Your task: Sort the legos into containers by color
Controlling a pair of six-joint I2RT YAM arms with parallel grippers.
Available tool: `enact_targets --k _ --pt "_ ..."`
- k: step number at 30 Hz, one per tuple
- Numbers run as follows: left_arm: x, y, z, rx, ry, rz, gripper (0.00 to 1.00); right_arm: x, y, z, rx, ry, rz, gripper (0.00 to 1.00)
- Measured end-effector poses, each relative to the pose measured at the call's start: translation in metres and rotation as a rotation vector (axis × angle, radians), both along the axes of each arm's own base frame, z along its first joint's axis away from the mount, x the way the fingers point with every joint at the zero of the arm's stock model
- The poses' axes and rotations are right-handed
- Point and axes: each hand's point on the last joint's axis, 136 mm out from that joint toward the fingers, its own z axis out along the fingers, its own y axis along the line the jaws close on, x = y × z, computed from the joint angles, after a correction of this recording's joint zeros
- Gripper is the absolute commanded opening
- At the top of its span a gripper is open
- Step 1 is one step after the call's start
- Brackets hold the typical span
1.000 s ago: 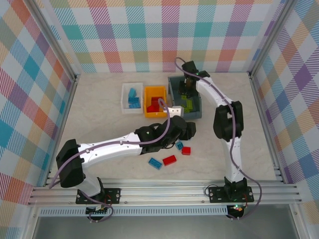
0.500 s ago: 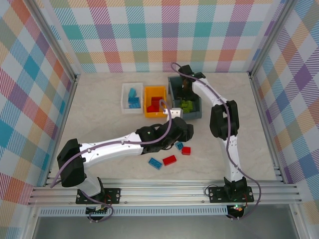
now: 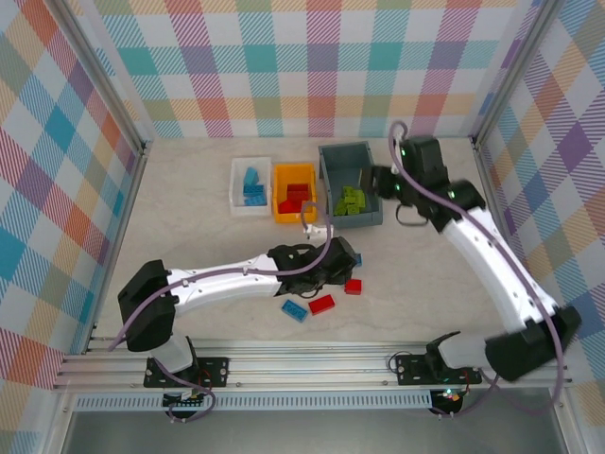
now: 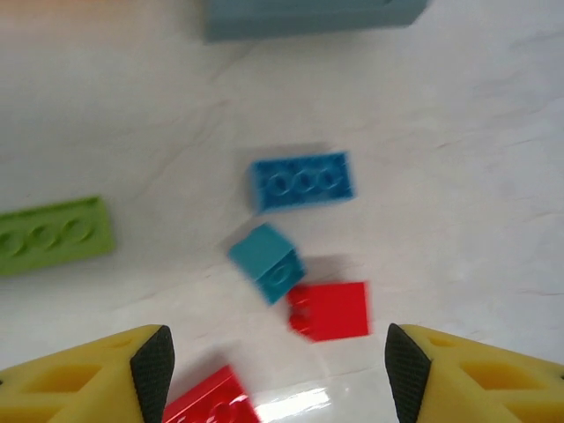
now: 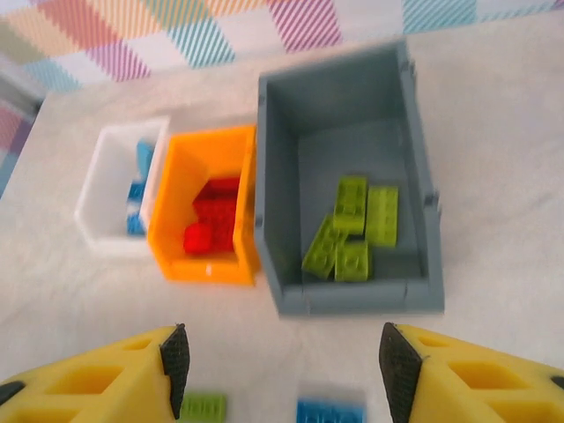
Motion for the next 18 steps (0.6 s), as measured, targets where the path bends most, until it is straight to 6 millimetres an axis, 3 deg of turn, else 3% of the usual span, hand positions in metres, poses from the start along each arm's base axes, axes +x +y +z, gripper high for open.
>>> enact_targets --k 2,7,10,13,18 --pt "-0.009 0.018 -0.019 0.020 0.059 0.067 0.69 -0.032 0.007 -0.026 0.024 0.051 0.078 0.66" --pt "-0.045 0.067 -0.070 0.048 0.221 0.247 0.73 -0.130 0.046 -0.100 0.066 0.198 0.398 0.72" --pt "-0.056 0.075 -0.082 0.013 0.277 0.351 0.77 -0.175 0.059 -0.116 0.099 0.235 0.541 0.72" --pt "-0.060 0.075 -0.088 -0.053 0.318 0.453 0.77 -0.191 0.060 -0.119 0.125 0.235 0.576 0.72" --pt "-0.065 0.082 -0.099 -0.133 0.361 0.585 0.77 -0.195 0.060 -0.112 0.152 0.209 0.580 0.72"
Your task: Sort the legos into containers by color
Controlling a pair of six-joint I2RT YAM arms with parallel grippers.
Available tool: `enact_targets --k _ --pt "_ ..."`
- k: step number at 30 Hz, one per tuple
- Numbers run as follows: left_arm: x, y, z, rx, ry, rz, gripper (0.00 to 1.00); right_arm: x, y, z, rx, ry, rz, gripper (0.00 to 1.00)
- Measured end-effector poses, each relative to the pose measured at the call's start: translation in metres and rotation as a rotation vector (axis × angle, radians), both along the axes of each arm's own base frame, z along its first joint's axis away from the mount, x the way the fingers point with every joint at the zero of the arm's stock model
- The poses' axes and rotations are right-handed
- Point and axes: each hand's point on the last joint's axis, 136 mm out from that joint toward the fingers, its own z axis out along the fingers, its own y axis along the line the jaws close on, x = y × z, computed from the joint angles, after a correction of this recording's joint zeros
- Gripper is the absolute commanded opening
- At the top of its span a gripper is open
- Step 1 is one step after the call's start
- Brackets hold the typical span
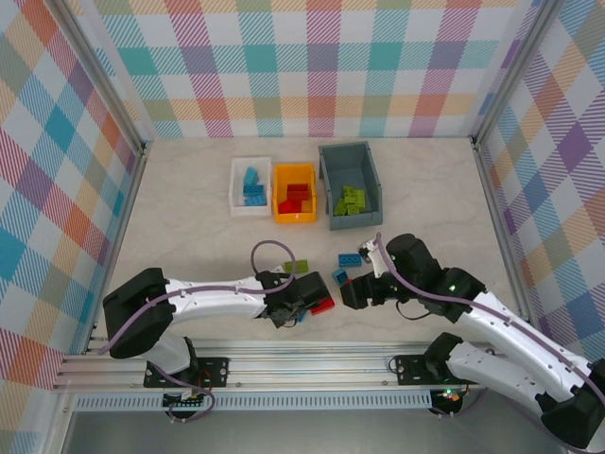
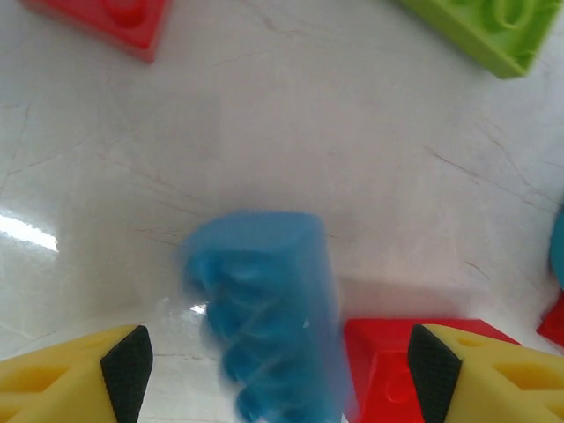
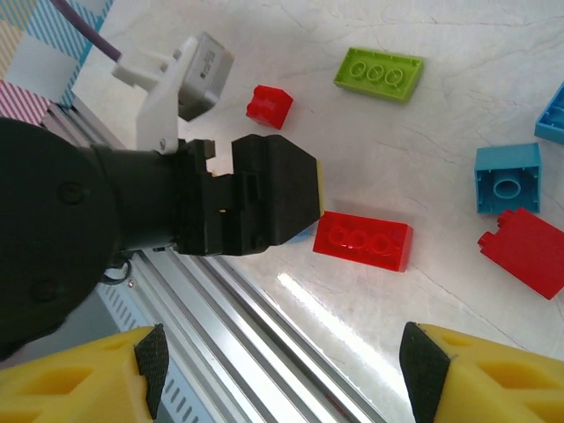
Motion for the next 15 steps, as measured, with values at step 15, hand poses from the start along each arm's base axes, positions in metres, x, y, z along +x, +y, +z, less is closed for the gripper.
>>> enact_targets --k 15 --pt "0.013 0.001 -0.014 -0.048 -0.016 0.146 0.36 0.002 0.010 -0.004 0.000 0.019 0.010 0.70"
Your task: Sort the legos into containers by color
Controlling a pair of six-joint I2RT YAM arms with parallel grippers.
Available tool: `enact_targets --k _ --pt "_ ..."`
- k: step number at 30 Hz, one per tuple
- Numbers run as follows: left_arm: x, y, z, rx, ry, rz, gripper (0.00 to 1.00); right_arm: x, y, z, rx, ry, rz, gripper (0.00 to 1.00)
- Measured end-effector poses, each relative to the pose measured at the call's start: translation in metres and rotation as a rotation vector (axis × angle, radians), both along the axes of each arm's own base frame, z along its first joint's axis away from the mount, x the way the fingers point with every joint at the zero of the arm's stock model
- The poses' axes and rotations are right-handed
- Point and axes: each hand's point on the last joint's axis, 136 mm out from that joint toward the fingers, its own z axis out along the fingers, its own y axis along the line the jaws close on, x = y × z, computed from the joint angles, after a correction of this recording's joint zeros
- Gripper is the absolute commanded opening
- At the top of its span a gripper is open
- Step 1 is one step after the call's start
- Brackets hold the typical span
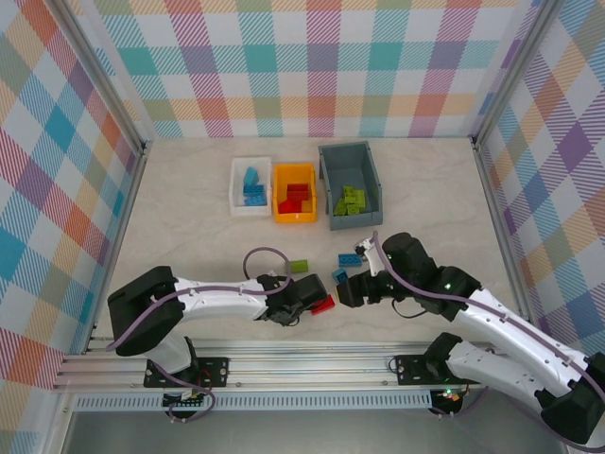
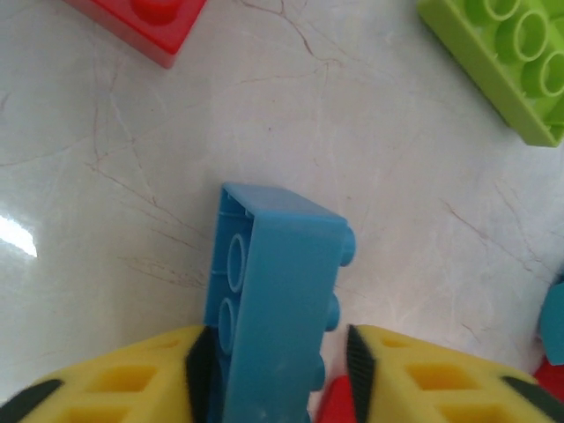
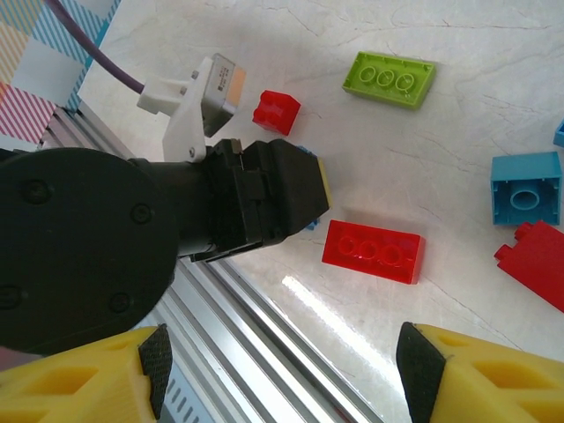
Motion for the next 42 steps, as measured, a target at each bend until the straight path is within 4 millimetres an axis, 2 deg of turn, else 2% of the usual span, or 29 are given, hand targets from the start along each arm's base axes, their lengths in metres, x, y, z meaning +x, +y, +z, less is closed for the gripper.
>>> enact_targets --k 4,7,9,11,12,15,19,21,23,26,29,32,35,38,42 --pt "0.003 0.001 -0.001 0.014 -0.011 -0.001 0.20 0.000 0.002 0.002 0.008 -0.002 0.000 0.69" --pt "0.005 0.004 0.002 0.036 -0.023 -0.019 0.17 0.002 0.004 0.003 0.016 -0.001 -0.003 0.66" --pt "0.008 0.008 0.011 0.076 -0.043 -0.048 0.17 0.002 0.008 0.003 0.023 -0.004 0.005 0.66" --pt "0.022 0.008 0.032 0.086 -0.071 -0.090 0.16 0.000 0.014 0.005 0.033 -0.014 0.026 0.65" --pt "0.032 0.007 0.044 0.072 -0.085 -0.099 0.16 0.000 0.017 0.006 0.038 -0.022 0.035 0.65" --pt "0.086 0.019 0.087 0.028 -0.137 -0.105 0.16 -0.001 0.033 0.010 0.057 -0.075 0.079 0.65" --pt "0.161 0.062 0.133 0.069 -0.209 -0.133 0.16 0.007 0.062 0.016 0.075 -0.188 0.112 0.66" --pt "0.192 0.080 0.149 0.109 -0.233 -0.165 0.15 0.017 0.075 0.017 0.079 -0.234 0.103 0.67" --pt "0.225 0.095 0.156 0.163 -0.240 -0.219 0.13 0.034 0.086 0.017 0.076 -0.283 0.063 0.67" --pt "0.263 0.107 0.149 0.241 -0.227 -0.294 0.13 0.057 0.098 0.020 0.062 -0.331 0.006 0.67" --pt "0.290 0.116 0.123 0.296 -0.169 -0.366 0.13 0.075 0.113 0.029 0.068 -0.363 -0.030 0.67" --pt "0.308 0.119 0.097 0.322 -0.119 -0.436 0.15 0.084 0.121 0.039 0.088 -0.386 -0.046 0.67" --pt "0.322 0.121 0.080 0.331 -0.102 -0.490 0.16 0.086 0.123 0.042 0.095 -0.393 -0.052 0.68" --pt "0.336 0.123 0.074 0.337 -0.109 -0.538 0.21 0.087 0.124 0.041 0.095 -0.393 -0.052 0.68" --pt "0.350 0.123 0.078 0.327 -0.145 -0.588 0.28 0.088 0.125 0.037 0.086 -0.388 -0.059 0.71"
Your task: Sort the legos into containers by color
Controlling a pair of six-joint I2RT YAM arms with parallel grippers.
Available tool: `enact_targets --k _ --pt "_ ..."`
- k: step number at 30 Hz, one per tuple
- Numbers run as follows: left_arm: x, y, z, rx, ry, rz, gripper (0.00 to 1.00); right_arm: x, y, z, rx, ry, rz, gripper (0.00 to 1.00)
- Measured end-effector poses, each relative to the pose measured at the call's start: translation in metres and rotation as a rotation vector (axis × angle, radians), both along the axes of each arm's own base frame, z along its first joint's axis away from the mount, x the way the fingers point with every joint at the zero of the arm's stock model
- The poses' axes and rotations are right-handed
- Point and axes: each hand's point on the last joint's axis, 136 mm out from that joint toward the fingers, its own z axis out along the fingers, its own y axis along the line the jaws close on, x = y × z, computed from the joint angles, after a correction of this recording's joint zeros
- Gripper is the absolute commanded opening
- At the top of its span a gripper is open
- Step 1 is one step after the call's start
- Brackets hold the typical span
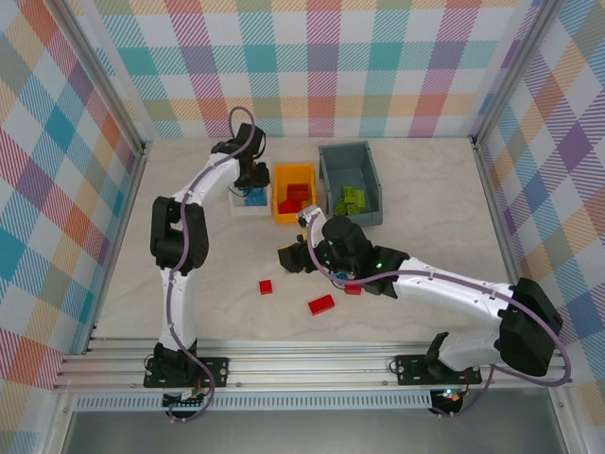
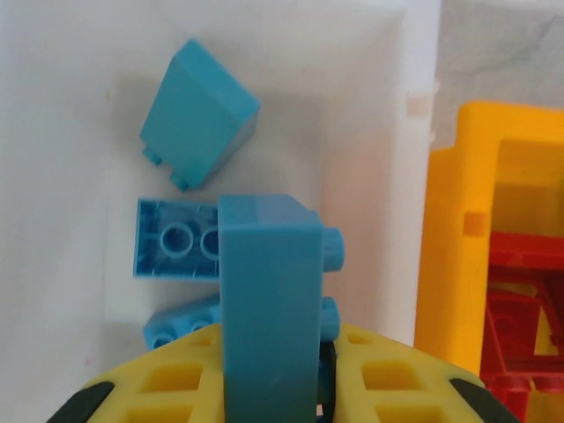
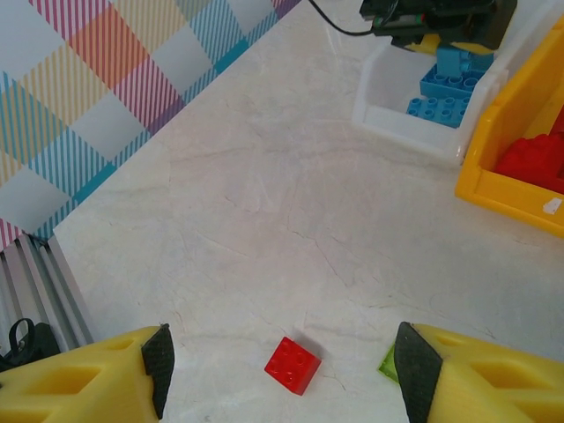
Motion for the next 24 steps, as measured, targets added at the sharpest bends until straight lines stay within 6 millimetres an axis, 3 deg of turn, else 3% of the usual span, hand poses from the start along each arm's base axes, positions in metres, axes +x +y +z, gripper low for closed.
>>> enact_targets --k 7,10,16,21,24 --pt "0.005 0.000 -0.002 -0.017 -0.001 -0.084 0.31 0.016 0.016 0.007 -0.007 -0.045 -0.018 0.72" --pt "0.004 -0.002 -0.011 -0.025 0.020 -0.101 0.34 0.026 0.038 0.023 -0.005 -0.091 -0.006 0.72" --pt "0.004 -0.001 -0.017 -0.030 0.034 -0.106 0.53 0.034 0.084 0.044 -0.016 -0.175 0.018 0.72" --pt "0.003 0.000 -0.016 -0.029 0.033 -0.105 0.55 0.033 0.082 0.036 -0.051 -0.181 0.001 0.72" --pt "0.002 0.002 -0.005 -0.025 0.014 -0.097 0.56 0.032 0.062 0.029 -0.082 -0.176 -0.045 0.70"
